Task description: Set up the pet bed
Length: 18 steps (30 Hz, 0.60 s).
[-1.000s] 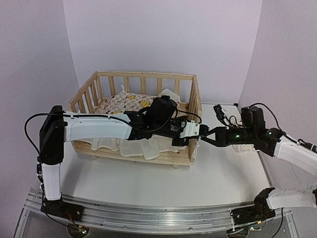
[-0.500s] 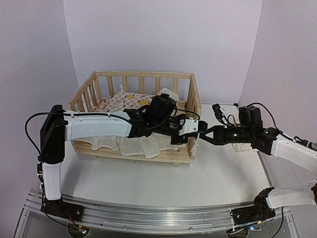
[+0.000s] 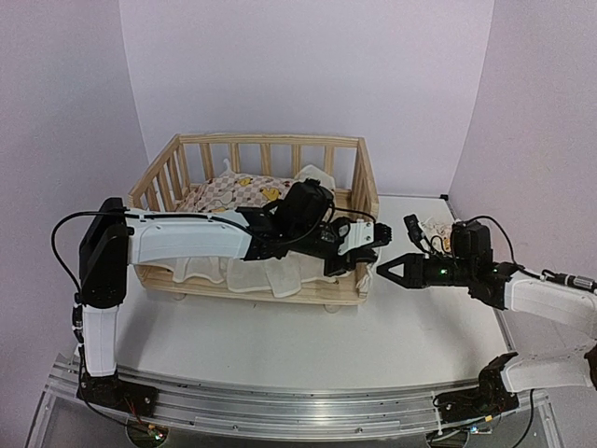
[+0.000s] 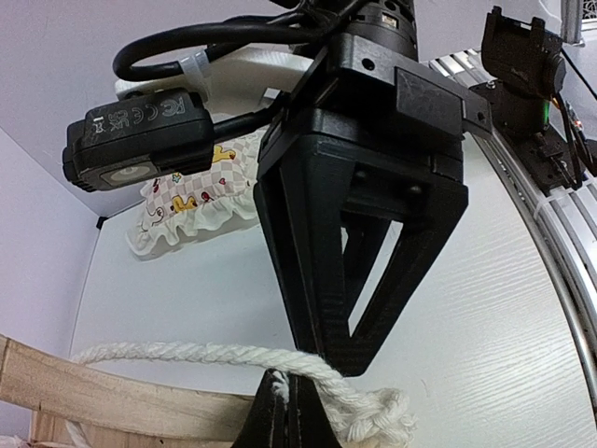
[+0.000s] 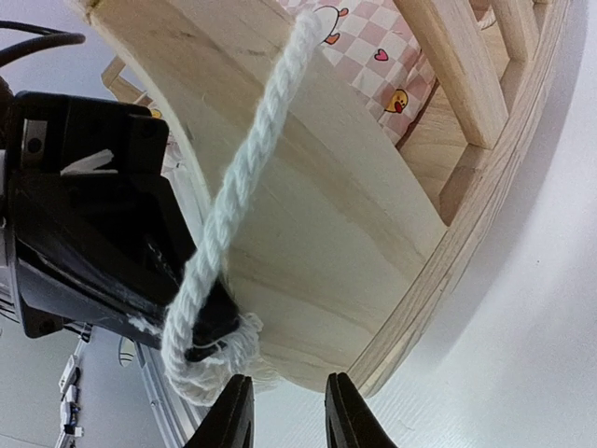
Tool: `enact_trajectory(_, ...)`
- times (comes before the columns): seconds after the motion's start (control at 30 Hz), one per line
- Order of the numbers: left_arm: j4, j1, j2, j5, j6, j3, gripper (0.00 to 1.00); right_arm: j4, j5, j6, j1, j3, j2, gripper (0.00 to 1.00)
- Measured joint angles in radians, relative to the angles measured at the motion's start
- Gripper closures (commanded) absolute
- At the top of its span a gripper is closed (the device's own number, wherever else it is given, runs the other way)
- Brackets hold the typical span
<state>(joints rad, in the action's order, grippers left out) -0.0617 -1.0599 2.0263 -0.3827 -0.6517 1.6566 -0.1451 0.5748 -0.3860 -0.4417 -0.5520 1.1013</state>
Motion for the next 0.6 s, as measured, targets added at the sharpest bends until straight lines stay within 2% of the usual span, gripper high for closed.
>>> enact_trajectory(0.33,0.028,0.0,0.03,-0.03,0.025,0.018,1.0,-0.169,0.031,-0.084,0.0,0.057,0.008,0.74)
enact_trajectory(0.6,0.026,0.003,0.044,-0.034,0.033,0.038,1.0,-0.229,0.045,-0.091,0.0,0.057,0.063,0.74)
